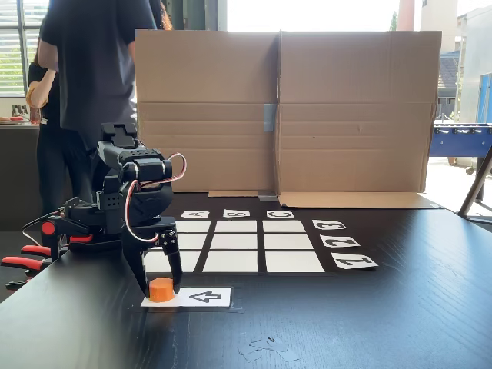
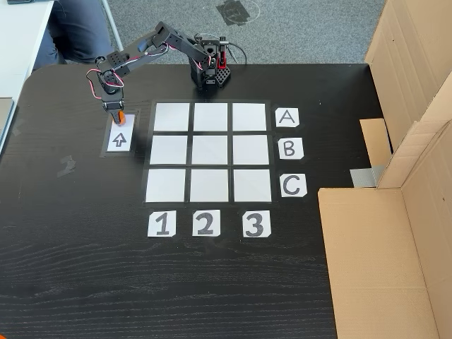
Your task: Pick up the round, orange token and place it in the grid on square A1.
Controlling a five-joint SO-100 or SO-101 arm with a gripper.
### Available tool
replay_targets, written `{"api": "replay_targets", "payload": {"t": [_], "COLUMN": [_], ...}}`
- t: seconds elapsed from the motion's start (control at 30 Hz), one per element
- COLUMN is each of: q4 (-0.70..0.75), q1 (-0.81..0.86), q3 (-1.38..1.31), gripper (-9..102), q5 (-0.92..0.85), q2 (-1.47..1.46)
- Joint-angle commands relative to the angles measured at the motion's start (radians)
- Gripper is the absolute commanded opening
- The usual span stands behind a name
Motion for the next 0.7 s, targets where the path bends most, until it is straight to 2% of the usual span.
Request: {"api": "replay_targets", "payload": {"t": [0.0, 0.37, 0.67], "q4": [0.002, 0.026, 0.026], "q1": [-0.003, 0.029, 0.043], "q3": [-0.043, -0.005, 0.325], "gripper": [7, 6, 6], "q5": [-0.002, -0.003, -0.067], "q2": [0.021, 0.239, 0.632]}}
